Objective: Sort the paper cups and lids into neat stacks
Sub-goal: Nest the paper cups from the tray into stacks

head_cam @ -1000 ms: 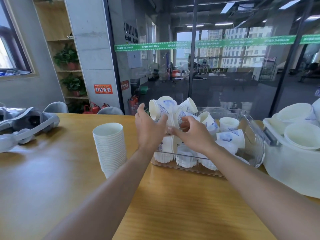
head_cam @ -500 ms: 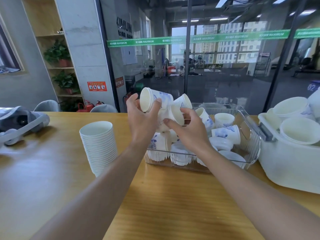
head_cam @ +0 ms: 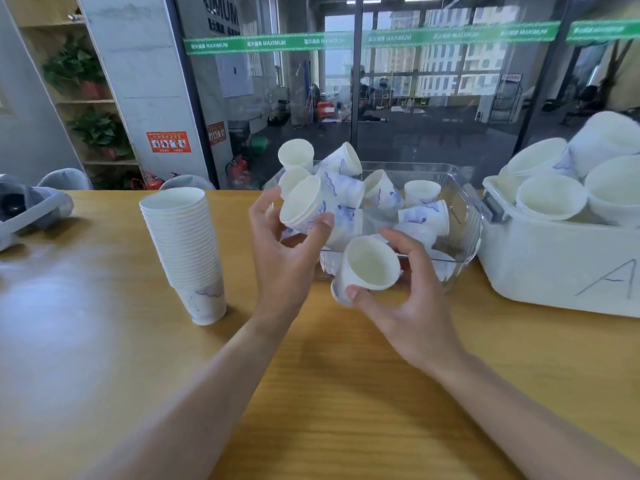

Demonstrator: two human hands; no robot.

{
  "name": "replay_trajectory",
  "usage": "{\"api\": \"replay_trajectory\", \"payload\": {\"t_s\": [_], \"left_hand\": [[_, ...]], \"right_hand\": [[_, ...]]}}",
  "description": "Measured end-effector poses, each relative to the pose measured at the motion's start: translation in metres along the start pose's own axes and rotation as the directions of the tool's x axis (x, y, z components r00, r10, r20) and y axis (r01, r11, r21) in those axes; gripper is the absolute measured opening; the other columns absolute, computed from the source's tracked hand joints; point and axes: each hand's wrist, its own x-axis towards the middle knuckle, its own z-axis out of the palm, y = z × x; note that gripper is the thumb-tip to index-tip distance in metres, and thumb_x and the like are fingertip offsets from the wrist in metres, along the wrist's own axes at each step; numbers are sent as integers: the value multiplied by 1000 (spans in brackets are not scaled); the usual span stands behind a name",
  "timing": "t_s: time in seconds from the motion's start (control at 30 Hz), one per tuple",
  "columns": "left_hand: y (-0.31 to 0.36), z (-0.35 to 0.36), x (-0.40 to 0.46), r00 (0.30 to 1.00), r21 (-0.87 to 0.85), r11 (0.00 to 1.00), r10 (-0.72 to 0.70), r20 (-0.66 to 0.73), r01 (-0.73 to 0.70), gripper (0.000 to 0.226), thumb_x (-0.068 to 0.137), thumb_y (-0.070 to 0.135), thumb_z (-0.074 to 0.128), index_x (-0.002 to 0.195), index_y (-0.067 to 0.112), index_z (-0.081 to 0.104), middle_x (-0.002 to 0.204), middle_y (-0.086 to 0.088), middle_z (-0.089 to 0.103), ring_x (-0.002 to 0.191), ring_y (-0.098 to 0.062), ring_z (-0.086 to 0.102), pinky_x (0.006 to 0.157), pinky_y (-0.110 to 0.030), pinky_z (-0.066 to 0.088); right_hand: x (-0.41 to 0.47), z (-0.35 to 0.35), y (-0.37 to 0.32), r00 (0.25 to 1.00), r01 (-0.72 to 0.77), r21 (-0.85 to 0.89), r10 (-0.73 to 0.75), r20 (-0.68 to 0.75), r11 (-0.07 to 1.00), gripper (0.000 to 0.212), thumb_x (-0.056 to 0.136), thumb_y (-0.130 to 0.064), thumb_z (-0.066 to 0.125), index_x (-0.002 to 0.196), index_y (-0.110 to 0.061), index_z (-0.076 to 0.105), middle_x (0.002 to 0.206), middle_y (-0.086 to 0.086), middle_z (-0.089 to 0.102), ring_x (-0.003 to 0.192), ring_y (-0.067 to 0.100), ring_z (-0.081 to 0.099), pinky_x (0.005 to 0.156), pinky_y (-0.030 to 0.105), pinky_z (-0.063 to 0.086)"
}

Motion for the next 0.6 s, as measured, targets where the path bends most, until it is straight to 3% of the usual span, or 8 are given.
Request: {"api": "replay_trajectory", "payload": {"t_s": [0.13,0.23,0.47,0.6], "left_hand": [[-11,0,-9,1000,-6,1000,-21,-8,21,57,88,13,83,134,17,49,130,-4,65,116,-19,67,92,-33,57],[-14,-5,-9,1000,35,999,18,-4,-17,56,87,17,84,133,17,52,131,-4,63,117,-23,65,96,-39,57],[-4,-18,-1,999,-30,999,35,-27,-36,53,89,20,80,134,8,53,121,4,68,104,-8,68,82,-23,54],[-4,-17,-5,995,-22,1000,-18,95,21,52,89,25,80,133,11,56,116,7,72,103,-9,70,85,-27,57]], "right_hand": [[-7,-1,6,986,-96,-6,96,139,995,83,77,-37,90,143,-43,40,127,-23,57,119,4,58,103,29,47],[-5,-1,10,977,-86,-35,92,192,996,83,78,-33,89,144,-42,39,128,-22,61,119,4,60,102,25,48],[0,-11,9,970,-123,-76,136,202,989,68,79,-30,87,135,-40,50,122,-28,61,108,-4,57,86,5,40],[0,-9,10,953,-140,-106,163,255,984,72,82,-30,85,140,-42,44,128,-31,57,114,-5,55,91,6,40]]}}
